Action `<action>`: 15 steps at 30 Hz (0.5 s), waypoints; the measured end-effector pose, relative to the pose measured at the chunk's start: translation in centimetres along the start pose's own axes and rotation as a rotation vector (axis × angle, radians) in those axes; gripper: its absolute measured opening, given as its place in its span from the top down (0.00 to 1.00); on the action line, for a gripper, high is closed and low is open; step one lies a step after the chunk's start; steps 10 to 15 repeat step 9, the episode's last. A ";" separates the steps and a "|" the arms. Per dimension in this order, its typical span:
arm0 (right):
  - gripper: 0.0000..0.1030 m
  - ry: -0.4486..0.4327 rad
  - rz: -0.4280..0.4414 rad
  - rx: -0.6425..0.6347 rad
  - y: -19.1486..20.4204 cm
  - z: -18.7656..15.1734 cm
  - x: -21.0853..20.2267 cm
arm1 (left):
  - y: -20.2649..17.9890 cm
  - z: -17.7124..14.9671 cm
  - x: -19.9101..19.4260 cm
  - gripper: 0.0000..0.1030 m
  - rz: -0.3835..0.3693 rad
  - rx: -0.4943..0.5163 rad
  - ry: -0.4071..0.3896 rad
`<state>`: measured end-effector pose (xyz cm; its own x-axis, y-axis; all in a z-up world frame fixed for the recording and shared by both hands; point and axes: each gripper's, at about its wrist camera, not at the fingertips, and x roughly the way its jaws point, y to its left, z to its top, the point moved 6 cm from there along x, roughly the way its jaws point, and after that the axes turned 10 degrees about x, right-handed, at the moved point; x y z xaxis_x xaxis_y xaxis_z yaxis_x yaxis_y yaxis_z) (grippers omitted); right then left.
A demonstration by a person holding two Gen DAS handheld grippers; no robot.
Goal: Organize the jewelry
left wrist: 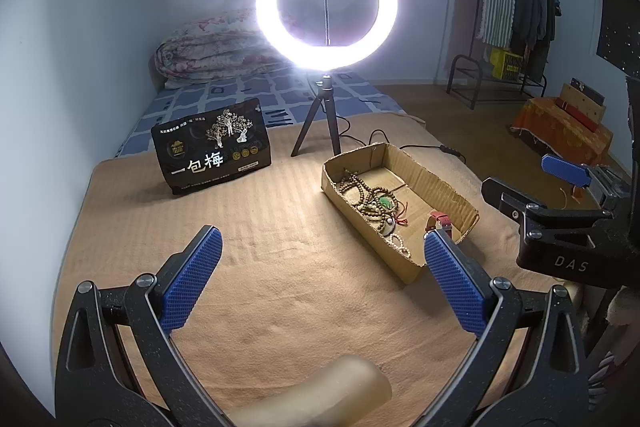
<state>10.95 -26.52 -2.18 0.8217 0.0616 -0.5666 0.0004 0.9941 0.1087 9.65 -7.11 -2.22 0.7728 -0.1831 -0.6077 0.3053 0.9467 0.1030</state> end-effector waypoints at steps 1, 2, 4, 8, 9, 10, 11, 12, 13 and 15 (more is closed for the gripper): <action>0.00 0.001 0.000 -0.001 0.1 0.0 0.0 | 0.0 0.1 0.0 0.00 0.001 -0.001 -0.001; 0.00 0.001 -0.001 -0.001 0.1 -0.1 0.1 | 0.0 0.1 0.0 0.00 0.003 0.000 -0.001; 0.00 0.002 -0.001 -0.001 0.1 -0.1 0.1 | -0.1 0.2 -0.1 0.00 0.010 -0.001 -0.006; 0.00 0.003 -0.002 0.001 0.0 -0.2 0.1 | -0.2 0.4 -0.5 0.00 0.032 0.001 -0.030; 0.00 0.003 -0.002 0.000 0.0 -0.2 0.0 | -0.2 0.4 -0.6 0.00 0.037 0.000 -0.033; 0.00 0.003 -0.002 0.000 0.0 -0.2 0.0 | -0.2 0.4 -0.6 0.00 0.037 0.000 -0.033; 0.00 0.003 -0.002 0.000 0.0 -0.2 0.0 | -0.2 0.4 -0.6 0.00 0.037 0.000 -0.033; 0.00 0.003 -0.002 0.000 0.0 -0.2 0.0 | -0.2 0.4 -0.6 0.00 0.037 0.000 -0.033; 0.00 0.003 -0.002 0.000 0.0 -0.2 0.0 | -0.2 0.4 -0.6 0.00 0.037 0.000 -0.033; 0.00 0.003 -0.002 0.000 0.0 -0.2 0.0 | -0.2 0.4 -0.6 0.00 0.037 0.000 -0.033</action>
